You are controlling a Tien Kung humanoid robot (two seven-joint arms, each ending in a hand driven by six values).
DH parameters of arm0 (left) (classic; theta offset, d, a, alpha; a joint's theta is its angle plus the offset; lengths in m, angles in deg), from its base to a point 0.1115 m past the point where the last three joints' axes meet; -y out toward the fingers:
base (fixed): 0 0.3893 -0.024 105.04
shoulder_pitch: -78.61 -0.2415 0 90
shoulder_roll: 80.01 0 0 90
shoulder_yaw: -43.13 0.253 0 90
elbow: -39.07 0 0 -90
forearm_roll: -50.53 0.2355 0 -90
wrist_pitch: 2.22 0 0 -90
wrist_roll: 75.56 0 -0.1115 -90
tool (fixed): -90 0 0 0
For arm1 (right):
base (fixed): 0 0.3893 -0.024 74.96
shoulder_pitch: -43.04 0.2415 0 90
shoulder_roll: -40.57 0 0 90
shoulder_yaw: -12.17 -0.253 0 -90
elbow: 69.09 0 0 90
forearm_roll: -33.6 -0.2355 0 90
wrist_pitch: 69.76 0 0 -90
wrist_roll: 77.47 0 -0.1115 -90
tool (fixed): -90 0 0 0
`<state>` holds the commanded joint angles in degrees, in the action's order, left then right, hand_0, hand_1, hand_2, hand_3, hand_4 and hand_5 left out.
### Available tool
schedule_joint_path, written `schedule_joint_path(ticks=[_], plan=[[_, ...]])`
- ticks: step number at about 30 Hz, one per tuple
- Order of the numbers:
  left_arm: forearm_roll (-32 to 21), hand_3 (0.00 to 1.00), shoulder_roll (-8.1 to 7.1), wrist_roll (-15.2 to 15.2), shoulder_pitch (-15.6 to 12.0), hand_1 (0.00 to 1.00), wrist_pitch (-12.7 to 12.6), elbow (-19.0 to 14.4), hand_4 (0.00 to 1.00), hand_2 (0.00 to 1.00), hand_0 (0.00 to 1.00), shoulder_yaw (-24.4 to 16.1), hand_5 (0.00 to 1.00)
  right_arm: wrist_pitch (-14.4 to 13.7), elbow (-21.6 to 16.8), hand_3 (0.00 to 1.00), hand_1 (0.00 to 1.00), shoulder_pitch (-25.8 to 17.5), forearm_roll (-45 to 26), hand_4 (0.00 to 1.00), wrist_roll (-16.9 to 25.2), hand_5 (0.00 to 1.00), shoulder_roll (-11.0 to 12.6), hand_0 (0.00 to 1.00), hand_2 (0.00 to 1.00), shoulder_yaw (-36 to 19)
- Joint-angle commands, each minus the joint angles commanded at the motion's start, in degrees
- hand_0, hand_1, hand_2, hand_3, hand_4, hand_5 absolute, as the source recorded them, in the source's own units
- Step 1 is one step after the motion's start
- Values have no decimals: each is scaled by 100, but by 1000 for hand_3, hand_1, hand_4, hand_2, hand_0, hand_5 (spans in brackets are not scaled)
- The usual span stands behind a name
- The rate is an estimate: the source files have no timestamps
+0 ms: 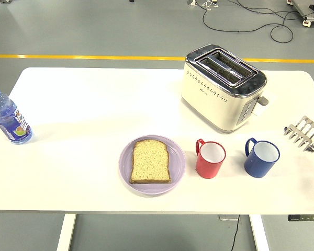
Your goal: Pick up the cup,pour liquid into bread,place the cup on the desk
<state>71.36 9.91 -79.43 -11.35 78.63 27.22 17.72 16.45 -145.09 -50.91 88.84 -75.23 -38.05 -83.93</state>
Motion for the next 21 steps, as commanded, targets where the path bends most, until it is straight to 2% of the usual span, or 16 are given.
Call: schedule_joint_path(ticks=[2,4,5,8,13,21], plan=[[0,539,0,0,1,667,0,1,319,665,655,1,779,-5,-8,998,888,-23,149,998,24,197,15,933,970,26],[9,538,0,2,6,668,0,1,318,666,655,-2,783,-44,-47,998,898,-117,670,998,153,191,48,954,986,123],[3,538,-2,3,11,668,2,0,318,666,655,4,783,-126,-103,998,898,-216,1117,998,253,191,54,954,986,227],[0,538,-8,1,18,668,4,-3,315,666,655,5,779,-387,-155,998,896,-368,1691,998,441,196,60,952,990,475],[-1,538,-10,7,21,667,3,1,315,667,655,29,780,-914,-125,998,895,-555,2064,998,746,201,46,953,989,919],[-42,538,-9,17,-16,666,5,4,314,667,655,133,781,-1169,-36,998,891,-633,2057,998,1086,202,-11,947,985,1290]])
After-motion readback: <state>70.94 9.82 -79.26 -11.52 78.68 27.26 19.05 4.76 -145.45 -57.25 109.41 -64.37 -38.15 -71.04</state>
